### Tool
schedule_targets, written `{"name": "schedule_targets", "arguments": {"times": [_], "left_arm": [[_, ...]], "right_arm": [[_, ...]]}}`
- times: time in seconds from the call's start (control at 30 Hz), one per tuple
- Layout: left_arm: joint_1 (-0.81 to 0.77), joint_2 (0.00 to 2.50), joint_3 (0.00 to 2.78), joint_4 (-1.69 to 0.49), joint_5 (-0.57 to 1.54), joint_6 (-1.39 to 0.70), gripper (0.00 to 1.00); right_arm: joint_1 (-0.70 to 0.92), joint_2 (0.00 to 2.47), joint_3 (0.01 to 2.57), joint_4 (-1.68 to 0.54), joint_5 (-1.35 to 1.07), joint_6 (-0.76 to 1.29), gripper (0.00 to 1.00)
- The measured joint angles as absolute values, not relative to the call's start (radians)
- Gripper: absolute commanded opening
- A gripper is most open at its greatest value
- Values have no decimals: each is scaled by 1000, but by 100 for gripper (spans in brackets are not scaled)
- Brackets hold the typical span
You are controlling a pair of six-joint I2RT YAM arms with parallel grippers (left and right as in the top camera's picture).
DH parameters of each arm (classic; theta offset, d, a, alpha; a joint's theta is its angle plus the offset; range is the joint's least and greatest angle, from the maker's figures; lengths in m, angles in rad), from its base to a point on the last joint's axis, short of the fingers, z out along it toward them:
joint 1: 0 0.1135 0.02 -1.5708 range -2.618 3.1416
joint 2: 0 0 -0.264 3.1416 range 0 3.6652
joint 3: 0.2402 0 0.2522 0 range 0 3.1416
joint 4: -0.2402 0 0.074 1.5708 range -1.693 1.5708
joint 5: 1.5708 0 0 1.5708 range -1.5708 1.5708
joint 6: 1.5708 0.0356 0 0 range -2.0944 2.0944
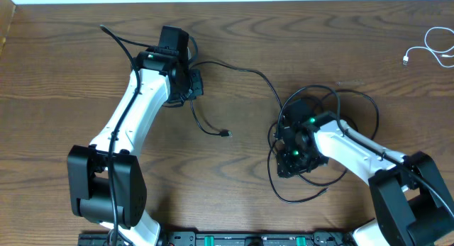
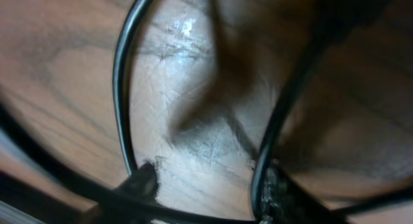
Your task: Untangle cables
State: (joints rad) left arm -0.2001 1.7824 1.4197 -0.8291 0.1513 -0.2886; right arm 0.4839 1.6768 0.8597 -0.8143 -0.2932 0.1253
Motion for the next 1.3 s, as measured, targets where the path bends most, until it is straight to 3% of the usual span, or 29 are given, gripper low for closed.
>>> {"name": "schedule_targets", "arguments": {"times": [0.13, 0.47, 0.7, 1.0, 1.3], "left_arm": [[-200, 1782, 1420, -829, 151, -289, 8], [-200, 1782, 1420, -830, 151, -289, 7], [-200, 1782, 1420, -829, 150, -289, 8], [-200, 1782, 1420, -829, 146, -289, 8], [-200, 1782, 1420, -829, 142, -289, 8]], "right_arm": [[485, 1671, 842, -797, -254, 145, 1], [442, 1686, 914, -838, -158, 212, 1], [253, 1695, 1351, -970, -72, 220, 1], [-49, 1695, 1868, -963, -9, 200, 1], [-300, 1694, 1981, -922, 63, 167, 1]]}}
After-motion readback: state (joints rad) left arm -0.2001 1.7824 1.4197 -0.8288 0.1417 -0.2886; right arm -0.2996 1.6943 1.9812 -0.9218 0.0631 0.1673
